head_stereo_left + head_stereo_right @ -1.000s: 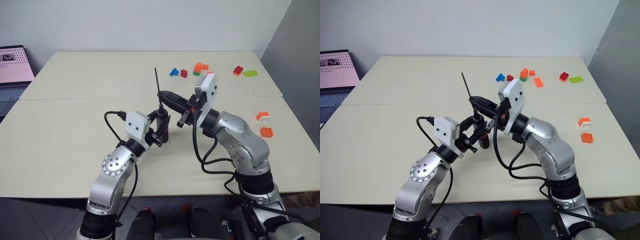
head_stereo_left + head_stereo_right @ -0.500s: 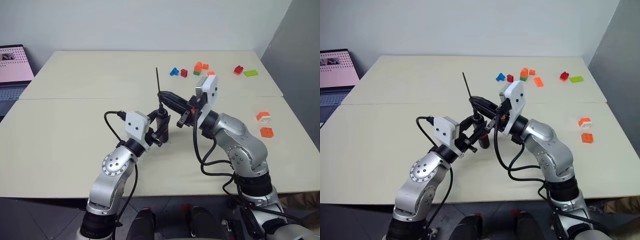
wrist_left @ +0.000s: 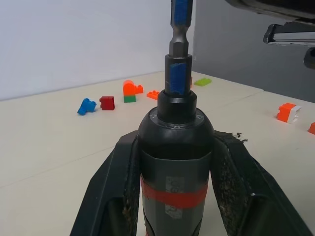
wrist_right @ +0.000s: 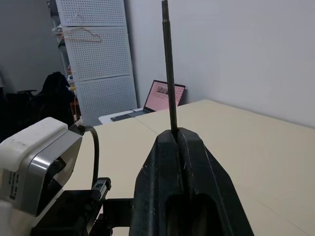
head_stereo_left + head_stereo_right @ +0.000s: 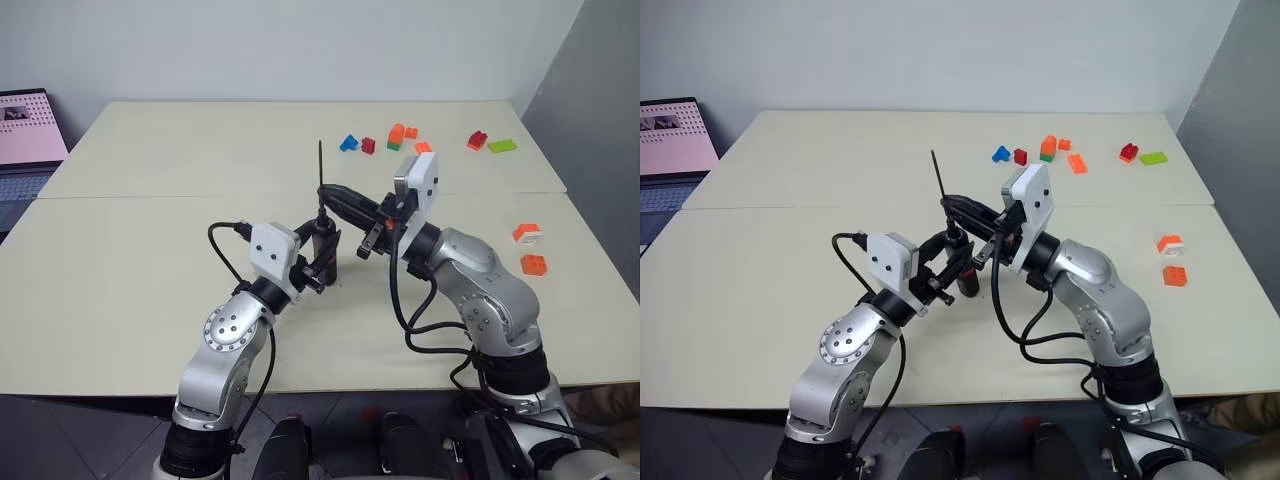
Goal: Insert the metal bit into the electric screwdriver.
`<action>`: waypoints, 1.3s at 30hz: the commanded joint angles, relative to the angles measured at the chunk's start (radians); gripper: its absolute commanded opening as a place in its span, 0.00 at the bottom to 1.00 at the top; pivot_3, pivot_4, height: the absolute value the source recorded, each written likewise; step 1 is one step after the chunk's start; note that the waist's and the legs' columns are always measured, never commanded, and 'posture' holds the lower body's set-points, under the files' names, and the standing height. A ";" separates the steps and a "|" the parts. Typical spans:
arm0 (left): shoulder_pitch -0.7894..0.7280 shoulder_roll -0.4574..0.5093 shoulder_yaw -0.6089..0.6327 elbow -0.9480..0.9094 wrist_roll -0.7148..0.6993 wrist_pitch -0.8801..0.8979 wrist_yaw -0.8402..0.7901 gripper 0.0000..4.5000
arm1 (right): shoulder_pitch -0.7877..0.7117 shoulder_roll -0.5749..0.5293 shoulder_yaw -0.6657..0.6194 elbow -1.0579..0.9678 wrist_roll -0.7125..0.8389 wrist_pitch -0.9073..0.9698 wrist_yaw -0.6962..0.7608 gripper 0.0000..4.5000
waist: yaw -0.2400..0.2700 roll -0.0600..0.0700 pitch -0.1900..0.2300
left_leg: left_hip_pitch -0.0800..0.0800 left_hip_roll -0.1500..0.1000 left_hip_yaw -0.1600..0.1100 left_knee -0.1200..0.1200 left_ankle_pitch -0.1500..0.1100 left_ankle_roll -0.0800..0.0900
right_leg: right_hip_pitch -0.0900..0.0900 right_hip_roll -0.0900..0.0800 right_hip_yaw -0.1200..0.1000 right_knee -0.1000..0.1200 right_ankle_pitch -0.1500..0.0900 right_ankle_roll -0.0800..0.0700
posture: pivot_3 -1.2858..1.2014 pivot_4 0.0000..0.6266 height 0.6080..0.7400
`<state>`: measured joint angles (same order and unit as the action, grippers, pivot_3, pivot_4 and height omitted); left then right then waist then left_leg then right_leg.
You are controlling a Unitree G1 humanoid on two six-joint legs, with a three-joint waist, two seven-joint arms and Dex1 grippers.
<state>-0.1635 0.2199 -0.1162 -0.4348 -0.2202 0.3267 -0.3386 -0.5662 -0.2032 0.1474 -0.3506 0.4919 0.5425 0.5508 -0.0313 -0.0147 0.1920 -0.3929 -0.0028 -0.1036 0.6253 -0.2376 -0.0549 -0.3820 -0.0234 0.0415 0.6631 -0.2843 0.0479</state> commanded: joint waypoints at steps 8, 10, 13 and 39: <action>0.016 0.005 -0.006 0.008 0.006 0.025 -0.001 0.36 | -0.036 -0.031 0.023 -0.064 0.026 0.114 0.002 0.00 | 0.000 0.000 0.000 | 0.000 0.000 -0.001 0.000 0.000 0.000 | 0.000 0.000 0.000 0.000 0.000 0.000 | 0.52 0.24 1.00; 0.016 0.005 -0.005 0.006 0.007 0.024 0.000 0.36 | -0.052 -0.042 0.025 -0.077 0.029 0.149 0.001 0.00 | 0.000 0.000 0.000 | 0.000 0.000 -0.001 0.000 0.000 0.000 | 0.000 0.000 0.000 0.000 0.000 0.000 | 0.52 0.24 1.00; 0.015 0.004 -0.004 0.006 0.009 0.022 0.002 0.36 | -0.073 -0.056 0.024 -0.098 0.037 0.203 -0.003 0.00 | 0.000 0.000 0.000 | 0.000 0.000 -0.001 0.000 0.000 0.000 | 0.000 0.000 0.000 0.000 0.000 0.000 | 0.52 0.24 1.00; 0.017 0.006 -0.009 0.006 0.012 0.018 0.001 0.36 | -0.123 -0.110 0.052 -0.128 0.040 0.409 -0.062 0.00 | 0.000 0.001 -0.001 | 0.000 0.000 -0.001 0.000 0.000 0.000 | 0.001 0.000 -0.001 0.000 0.000 0.000 | 0.52 0.24 1.00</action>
<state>-0.1584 0.2228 -0.1194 -0.4366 -0.2192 0.3253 -0.3404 -0.6978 -0.3028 0.1556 -0.4749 0.5285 0.9053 0.4794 -0.0310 -0.0140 0.1908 -0.3927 -0.0033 -0.1049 0.6258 -0.2375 -0.0549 -0.3813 -0.0235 0.0407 0.6631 -0.2842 0.0482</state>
